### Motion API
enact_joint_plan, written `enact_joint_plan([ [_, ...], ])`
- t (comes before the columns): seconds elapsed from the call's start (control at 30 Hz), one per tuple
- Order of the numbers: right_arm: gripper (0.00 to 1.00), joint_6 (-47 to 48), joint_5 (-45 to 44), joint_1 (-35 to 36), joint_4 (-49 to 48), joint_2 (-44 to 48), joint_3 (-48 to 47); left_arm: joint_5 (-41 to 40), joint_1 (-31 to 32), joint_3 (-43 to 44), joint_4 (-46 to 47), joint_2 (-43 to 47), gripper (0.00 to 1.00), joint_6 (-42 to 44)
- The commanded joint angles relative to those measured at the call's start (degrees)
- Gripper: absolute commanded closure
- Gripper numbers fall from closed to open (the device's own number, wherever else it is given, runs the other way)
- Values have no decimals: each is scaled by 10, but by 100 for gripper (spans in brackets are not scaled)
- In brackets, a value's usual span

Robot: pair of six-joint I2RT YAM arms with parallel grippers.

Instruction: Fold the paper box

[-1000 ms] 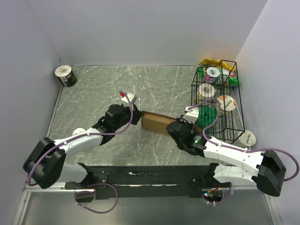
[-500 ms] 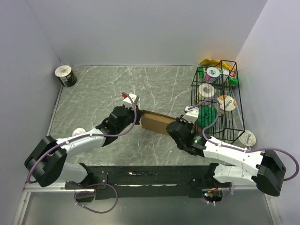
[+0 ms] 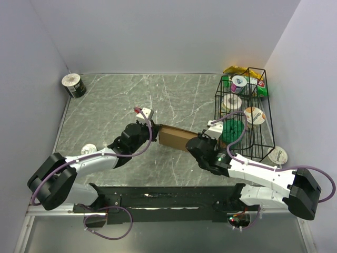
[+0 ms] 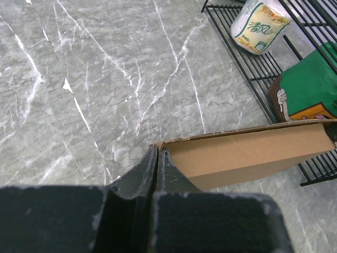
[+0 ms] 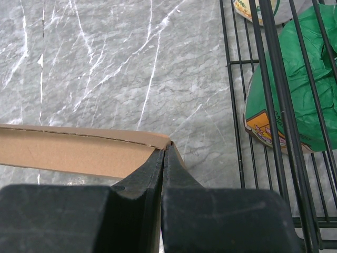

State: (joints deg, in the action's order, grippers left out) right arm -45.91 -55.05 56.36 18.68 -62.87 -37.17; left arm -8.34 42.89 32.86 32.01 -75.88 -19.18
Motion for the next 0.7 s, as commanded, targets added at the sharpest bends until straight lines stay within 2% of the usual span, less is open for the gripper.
enact_joint_plan([
  [0.0,100,-28,76,13,91,-30,32,-3,3,-33,-61,-9,99,-6],
  [0.67,100,-50,69,23,110,-39,26,-41,25,-59,-49,-63,99,-11],
])
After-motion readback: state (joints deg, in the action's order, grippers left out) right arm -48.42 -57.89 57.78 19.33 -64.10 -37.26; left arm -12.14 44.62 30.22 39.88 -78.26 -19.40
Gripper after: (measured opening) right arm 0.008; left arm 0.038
